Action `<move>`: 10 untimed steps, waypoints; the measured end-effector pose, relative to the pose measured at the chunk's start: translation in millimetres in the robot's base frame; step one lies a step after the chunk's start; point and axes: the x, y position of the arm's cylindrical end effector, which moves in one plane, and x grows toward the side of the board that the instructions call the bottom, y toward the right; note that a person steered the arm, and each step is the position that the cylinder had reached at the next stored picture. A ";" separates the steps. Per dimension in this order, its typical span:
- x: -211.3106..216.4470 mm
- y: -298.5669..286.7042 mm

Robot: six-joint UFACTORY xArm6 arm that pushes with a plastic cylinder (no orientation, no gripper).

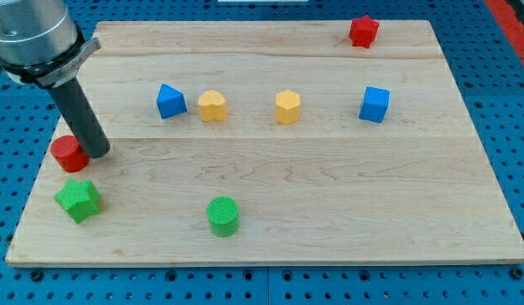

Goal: Move the green circle to the right of the red circle

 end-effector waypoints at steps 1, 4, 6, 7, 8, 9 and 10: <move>0.0 111.3; 150.1 222.1; 108.1 117.9; 102.5 86.1; 76.0 83.2; 59.3 100.3; 59.3 147.8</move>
